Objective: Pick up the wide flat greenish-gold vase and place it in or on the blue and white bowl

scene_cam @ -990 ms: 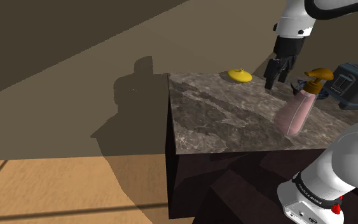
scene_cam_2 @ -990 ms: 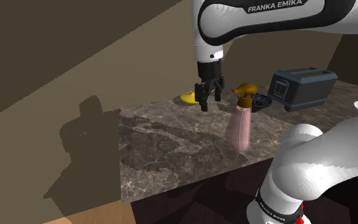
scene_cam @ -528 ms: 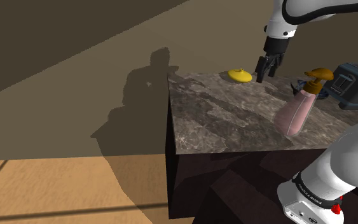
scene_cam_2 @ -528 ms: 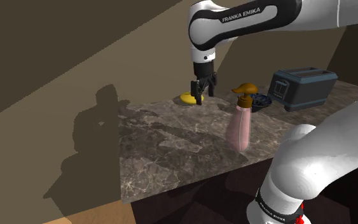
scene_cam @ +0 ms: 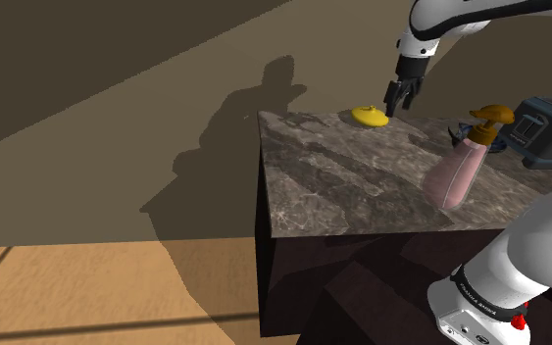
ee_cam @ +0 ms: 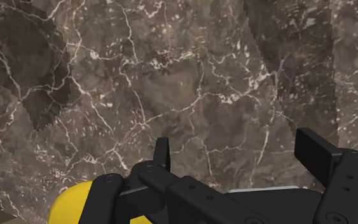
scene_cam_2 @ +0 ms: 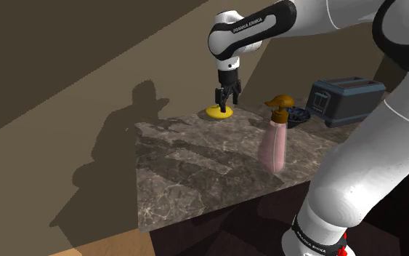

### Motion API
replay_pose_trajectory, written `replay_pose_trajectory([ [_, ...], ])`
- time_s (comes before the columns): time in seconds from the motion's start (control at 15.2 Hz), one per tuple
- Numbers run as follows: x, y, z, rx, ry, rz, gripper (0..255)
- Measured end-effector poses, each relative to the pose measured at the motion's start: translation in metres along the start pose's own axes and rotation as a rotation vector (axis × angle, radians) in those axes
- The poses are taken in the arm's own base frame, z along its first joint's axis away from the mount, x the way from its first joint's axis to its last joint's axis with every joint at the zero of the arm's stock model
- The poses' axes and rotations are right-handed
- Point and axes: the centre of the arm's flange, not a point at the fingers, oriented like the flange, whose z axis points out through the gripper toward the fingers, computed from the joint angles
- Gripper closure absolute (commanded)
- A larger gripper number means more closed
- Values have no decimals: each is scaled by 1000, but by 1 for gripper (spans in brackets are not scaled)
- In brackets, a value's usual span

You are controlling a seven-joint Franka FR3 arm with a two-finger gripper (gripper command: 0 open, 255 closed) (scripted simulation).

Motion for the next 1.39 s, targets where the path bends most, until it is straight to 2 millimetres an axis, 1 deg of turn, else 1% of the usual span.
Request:
replay_pose_trajectory([
  [0.13, 17, 15, 5, -2, 6, -3, 0],
  [0.2, 24, 25, 6, -2, 9, -4, 0],
  [0.26, 36, 35, 9, -3, 13, -5, 0],
  [0.4, 51, 55, 14, -5, 19, -8, 0],
  [0.59, 79, 79, 16, -8, 29, -12, 0],
  [0.73, 94, 99, 22, -9, 36, -15, 0],
  [0.86, 114, 116, 26, -11, 42, -18, 0],
  [1.12, 150, 151, 31, -15, 54, -23, 0],
  [1.25, 156, 157, 40, -15, 56, -25, 0],
  [1.39, 157, 158, 49, -15, 56, -25, 0],
])
